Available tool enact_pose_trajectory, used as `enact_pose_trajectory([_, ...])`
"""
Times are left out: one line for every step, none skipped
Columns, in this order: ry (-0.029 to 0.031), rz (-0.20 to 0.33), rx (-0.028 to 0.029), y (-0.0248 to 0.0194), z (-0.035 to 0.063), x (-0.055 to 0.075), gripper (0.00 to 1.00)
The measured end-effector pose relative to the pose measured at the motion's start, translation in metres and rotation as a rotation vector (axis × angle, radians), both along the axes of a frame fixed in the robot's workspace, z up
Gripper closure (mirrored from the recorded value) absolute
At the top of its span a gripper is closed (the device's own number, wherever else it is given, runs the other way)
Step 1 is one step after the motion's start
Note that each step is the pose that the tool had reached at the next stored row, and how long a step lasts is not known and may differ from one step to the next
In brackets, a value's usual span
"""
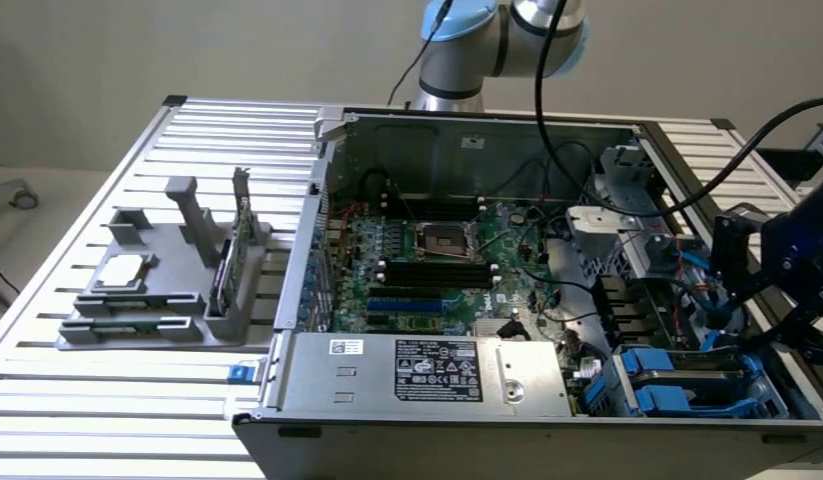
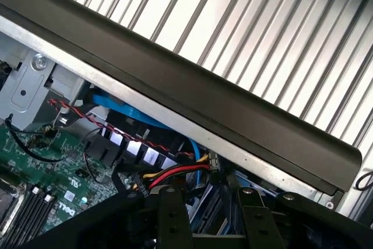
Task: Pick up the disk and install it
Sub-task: 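Insert the first disk wire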
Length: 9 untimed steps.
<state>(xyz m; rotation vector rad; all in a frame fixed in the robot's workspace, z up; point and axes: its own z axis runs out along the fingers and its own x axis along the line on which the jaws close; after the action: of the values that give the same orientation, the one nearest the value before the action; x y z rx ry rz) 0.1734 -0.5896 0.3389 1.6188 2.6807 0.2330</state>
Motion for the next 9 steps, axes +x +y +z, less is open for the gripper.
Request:
enact_pose_trajectory([0.0011, 0.004, 0.0017, 0.0000, -0.0001, 0.0000, 0.63])
enact_pose_trajectory([0.0027, 0.008, 0.0038, 0.0000, -0.0001, 0.0000, 0.63])
enact_pose_trajectory([0.0043, 0.011, 0.0061, 0.0000, -0.0001, 0.0001, 0.63])
enact_pose_trajectory([0.0065, 0.015, 0.0083, 0.0000, -0.0001, 0.0001, 0.63])
enact_pose_trajectory([0.0086, 0.018, 0.0102, 0.0000, -0.0001, 0.0001, 0.63])
enact_pose_trajectory([0.0104, 0.022, 0.0118, 0.0001, 0.0000, 0.0001, 0.63])
enact_pose_trajectory([0.0118, 0.025, 0.0129, 0.0002, 0.0000, 0.0001, 0.63])
enact_pose_trajectory([0.0127, 0.028, 0.0137, 0.0003, -0.0001, 0.0001, 0.63])
enact_pose_trajectory([0.0137, 0.032, 0.0146, 0.0005, -0.0001, 0.0001, 0.65])
